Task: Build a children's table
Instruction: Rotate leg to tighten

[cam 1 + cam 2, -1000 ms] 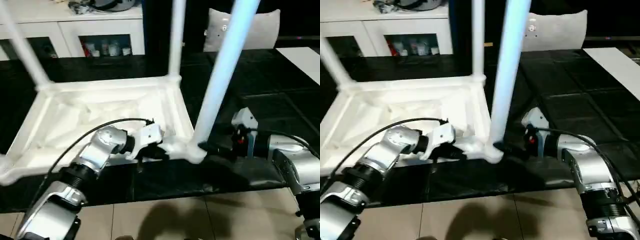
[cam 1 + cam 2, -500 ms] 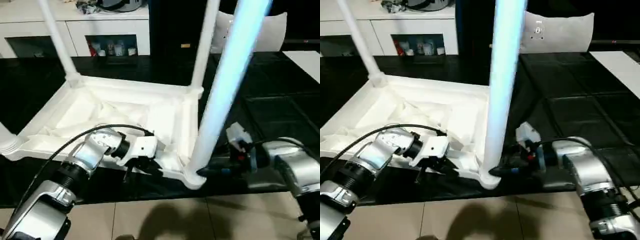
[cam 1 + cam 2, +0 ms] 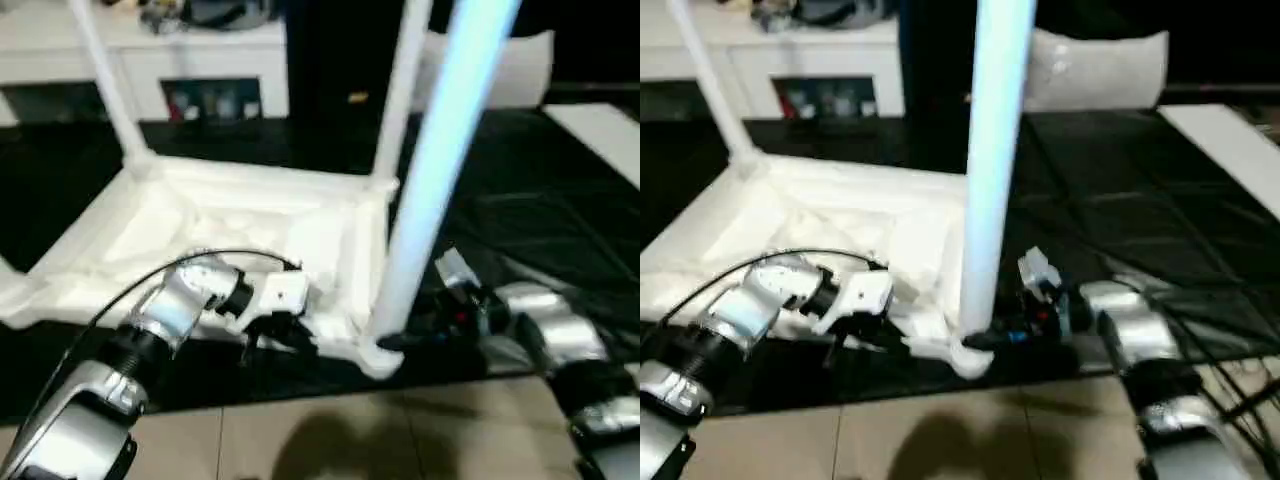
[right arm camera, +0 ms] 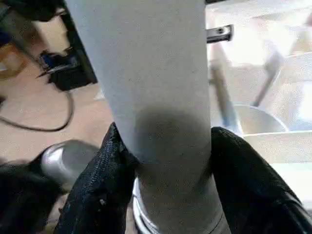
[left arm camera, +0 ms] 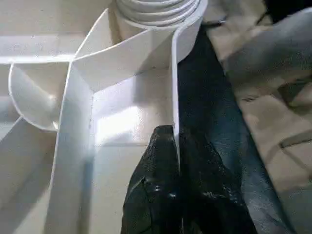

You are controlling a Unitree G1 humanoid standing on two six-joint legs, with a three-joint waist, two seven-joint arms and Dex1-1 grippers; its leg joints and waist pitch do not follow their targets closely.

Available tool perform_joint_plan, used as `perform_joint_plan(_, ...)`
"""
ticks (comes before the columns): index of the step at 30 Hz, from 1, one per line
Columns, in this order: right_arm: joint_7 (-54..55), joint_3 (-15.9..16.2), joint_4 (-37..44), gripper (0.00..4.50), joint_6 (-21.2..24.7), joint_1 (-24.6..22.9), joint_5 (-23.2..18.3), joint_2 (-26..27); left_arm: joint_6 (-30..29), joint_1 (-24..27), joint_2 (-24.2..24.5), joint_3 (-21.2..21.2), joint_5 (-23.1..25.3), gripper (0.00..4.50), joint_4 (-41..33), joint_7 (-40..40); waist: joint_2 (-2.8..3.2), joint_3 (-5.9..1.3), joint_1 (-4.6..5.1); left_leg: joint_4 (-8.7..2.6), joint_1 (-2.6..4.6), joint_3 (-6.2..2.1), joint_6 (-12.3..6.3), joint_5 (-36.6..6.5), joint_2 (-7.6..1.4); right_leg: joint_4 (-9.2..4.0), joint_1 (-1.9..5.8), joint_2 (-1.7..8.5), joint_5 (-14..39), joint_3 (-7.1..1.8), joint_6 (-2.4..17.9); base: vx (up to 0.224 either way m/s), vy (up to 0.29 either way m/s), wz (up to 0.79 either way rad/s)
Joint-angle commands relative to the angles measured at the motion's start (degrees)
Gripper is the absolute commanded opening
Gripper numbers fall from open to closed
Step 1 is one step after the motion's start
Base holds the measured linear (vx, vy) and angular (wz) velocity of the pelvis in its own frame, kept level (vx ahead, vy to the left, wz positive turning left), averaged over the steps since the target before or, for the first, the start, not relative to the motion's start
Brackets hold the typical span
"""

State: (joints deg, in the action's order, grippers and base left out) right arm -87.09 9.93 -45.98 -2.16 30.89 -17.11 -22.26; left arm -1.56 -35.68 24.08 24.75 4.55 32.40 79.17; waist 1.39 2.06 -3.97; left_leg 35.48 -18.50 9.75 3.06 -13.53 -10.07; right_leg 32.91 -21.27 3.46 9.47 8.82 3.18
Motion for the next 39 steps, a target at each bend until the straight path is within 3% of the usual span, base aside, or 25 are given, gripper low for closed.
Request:
perform_joint_plan(1,17.3,0.0,-10.9,2.03,-0.4,0.4,7.2,1.2,-2.2,-0.3,-4.0,0.7,-1.6,0.0,-2.1,-1.4,0.0,-1.85,0.48,-4.07,0.54,-1.46,-2.46,-14.9,-3.51,-7.17,1.42,6.26,36.5,-2.54,1.6,0.0,0.0,0.0)
perform_joint_plan(2,22.8,-0.6,-13.8,2.0,-1.0,1.5,7.7,2.1,-3.8,-0.4,-5.1,-0.1,-1.6,0.0,-1.9,-3.7,0.33,-1.35,2.42,-3.47,1.9,-1.91,-0.75,-20.4,-2.99,-8.62,1.07,5.99,41.3,-0.51,-1.2,0.0,0.0,0.0)
perform_joint_plan(3,27.9,-1.3,-16.2,1.99,-1.0,2.5,8.1,2.9,-5.5,-0.5,-6.2,-0.8,-1.7,0.0,-1.7,-5.9,0.66,-1.4,4.53,-3.31,2.28,-2.43,-0.07,-24.5,-3.35,-9.75,1.8,5.58,41.0,1.94,-3.5,0.0,0.0,0.0)
perform_joint_plan(4,32.7,-1.7,-18.2,1.99,-1.7,3.4,8.5,3.6,-7.2,-0.6,-7.4,-1.6,-1.9,0.0,-1.7,-8.2,1.59,-1.1,5.27,-4.0,2.02,-3.04,0.06,-28.0,-4.29,-9.5,2.66,5.26,39.3,3.17,-4.1,0.0,0.0,0.0)
perform_joint_plan(5,37.0,-2.7,-19.2,1.97,-1.8,3.7,8.2,4.4,-9.6,-0.8,-9.0,-2.5,-2.1,0.0,-1.9,-10.9,2.85,-1.36,5.46,-8.67,-1.4,-5.54,1.42,-37.6,-9.04,0.92,6.75,5.22,23.2,0.48,-0.9,-0.077,0.043,-0.12)
perform_joint_plan(6,38.9,-3.4,-19.2,1.96,-1.7,3.7,7.8,4.9,-10.9,-1.0,-9.8,-2.9,-2.0,0.0,-1.9,-12.5,2.0,-1.34,6.04,-10.95,-0.82,-5.4,2.15,-41.8,-9.34,3.86,4.8,4.73,8.9,-2.21,1.3,-0.06,0.027,-0.02)
perform_joint_plan(7,43.3,-5.4,-19.7,1.96,-1.8,4.3,6.4,5.8,-13.2,-1.5,-11.6,-3.6,-1.4,0.0,-1.8,-16.1,1.63,-1.38,5.49,-10.4,0.8,-4.51,2.9,-42.8,-7.54,3.18,3.21,4.46,9.9,-2.96,2.5,-0.06,0.027,-0.02)
perform_joint_plan(8,43.3,-5.4,-19.7,1.96,-1.8,4.3,6.4,5.8,-13.2,-1.5,-11.6,-3.6,-1.4,0.0,-1.8,-16.1,0.06,-2.04,6.15,-7.5,1.45,-3.88,3.25,-39.7,-4.56,0.25,2.75,5.47,16.9,-4.11,3.2,0.0,0.0,0.0)
perform_joint_plan(9,47.8,-7.3,-18.6,1.96,-0.8,5.3,5.4,7.1,-15.0,-2.1,-13.6,-4.4,-0.7,0.0,-1.4,-20.1,-1.01,-1.94,5.22,-2.21,0.05,-2.7,1.59,-22.1,-1.18,-5.67,1.86,9.32,45.0,-4.49,1.7,-0.016,-0.061,-0.13)
perform_joint_plan(10,49.7,-8.0,-17.0,1.96,0.4,5.5,5.1,7.8,-15.8,-2.4,-14.6,-5.0,-0.4,0.0,-1.1,-22.2,-1.49,-2.24,4.81,-1.5,-0.22,-2.6,0.37,-16.6,-1.04,-6.06,2.12,9.65,47.1,-4.57,1.0,-0.016,-0.061,-0.13)
perform_joint_plan(11,51.4,-8.5,-15.0,1.96,1.3,5.5,5.1,8.9,-16.5,-2.8,-15.7,-5.6,-0.2,0.0,-0.7,-24.4,-1.66,-2.45,4.12,-2.49,-2.44,-2.62,-1.02,-9.0,-1.19,-5.17,3.37,8.43,42.9,-4.28,0.6,0.0,0.0,0.0)
perform_joint_plan(12,53.4,-9.1,-12.3,1.96,2.3,5.4,5.0,10.2,-17.1,-3.3,-16.8,-6.3,-0.2,0.0,-0.2,-26.7,-1.16,-3.36,3.79,-3.25,-2.91,-2.79,-2.01,-5.2,-1.96,-4.03,3.52,7.34,32.3,-4.24,2.8,0.0,0.0,0.0)
perform_joint_plan(14,59.0,-9.7,-8.7,1.96,3.2,6.0,5.1,13.1,-17.9,-4.2,-19.2,-7.9,0.1,0.0,1.1,-31.1,-0.45,-3.45,4.31,-3.59,-3.08,-2.67,-3.38,-4.4,-2.64,-2.85,2.94,6.05,20.5,-4.01,6.5,0.0,0.0,0.0)
perform_joint_plan(15,61.0,-9.9,-7.1,1.96,3.5,6.3,5.2,14.2,-17.9,-4.5,-19.9,-8.2,0.3,0.0,1.5,-32.3,-0.49,-3.88,4.28,-3.51,-3.11,-2.68,-3.8,-3.9,-2.78,-2.47,2.98,6.03,16.3,-3.95,8.0,0.0,0.0,0.0)
perform_joint_plan(16,62.3,-9.4,-5.6,1.96,3.2,6.4,5.9,15.0,-17.8,-4.6,-20.3,-8.2,0.6,0.0,1.7,-33.5,-0.45,-3.84,4.28,-3.53,-3.31,-2.67,-4.2,-3.6,-2.79,-2.34,2.94,6.03,14.9,-3.91,8.5,0.0,0.0,0.0)
perform_joint_plan(18,63.1,-8.6,-2.8,2.61,3.5,6.1,6.4,15.9,-17.7,-4.6,-20.5,-7.9,1.3,0.0,1.8,-34.6,-0.53,-3.62,4.17,-3.49,-3.29,-2.35,-5.06,-5.0,-2.66,-2.8,2.69,6.15,15.6,-3.8,8.8,0.0,0.0,0.0)
perform_joint_plan(22,61.0,-8.6,6.8,2.74,7.7,3.2,4.9,15.8,-17.2,-4.3,-19.5,-7.2,2.3,0.0,1.6,-35.4,-0.54,-3.72,3.66,-3.67,-3.43,-2.38,-6.84,-3.4,-3.16,-2.5,2.82,6.22,12.1,-4.05,9.0,0.0,0.0,0.0)
perform_joint_plan(25,56.6,-8.6,12.8,3.07,9.4,0.5,3.7,12.8,-14.7,-3.9,-17.5,-7.0,2.7,0.0,1.8,-33.6,-0.53,-3.8,3.08,-3.63,-3.34,-2.32,-7.84,-1.9,-3.29,-2.18,2.8,6.32,8.7,-4.17,9.7,0.0,0.0,0.0)
perform_joint_plan(28,50.8,-8.1,18.2,3.36,11.3,-2.2,2.1,8.8,-11.4,-3.5,-15.3,-6.0,3.2,0.0,2.4,-30.6,-0.58,-3.95,1.94,-3.39,-3.33,-2.25,-10.15,1.2,-3.45,-1.69,2.82,6.49,3.5,-4.32,10.2,0.0,0.0,0.0)
perform_joint_plan(30,47.8,-7.9,20.0,3.51,11.8,-3.2,1.5,6.6,-10.3,-3.3,-14.2,-5.6,3.4,0.0,2.5,-29.2,-0.4,-3.86,1.47,-3.39,-3.13,-2.06,-10.19,0.9,-3.49,-1.7,2.63,6.52,4.2,-4.35,10.4,0.0,0.0,0.0)
perform_joint_plan(33,40.6,-7.6,23.5,3.89,13.9,-5.2,0.5,1.2,-6.3,-2.5,-11.6,-4.2,3.0,0.0,2.5,-23.6,-0.2,-3.65,0.8,-3.62,-2.91,-1.99,-8.8,-1.0,-3.62,-2.2,2.56,6.51,7.8,-4.38,9.6,0.0,0.0,0.0)
perform_joint_plan(39,27.0,-4.9,26.4,4.16,13.6,-7.3,0.6,-6.9,1.2,-2.0,-8.0,-1.9,2.3,0.0,3.2,-15.2,-0.5,-3.54,-0.21,-3.77,-2.79,-1.87,-8.04,-3.1,-3.66,-2.14,2.68,6.64,7.6,-4.61,9.7,0.0,0.0,0.0)
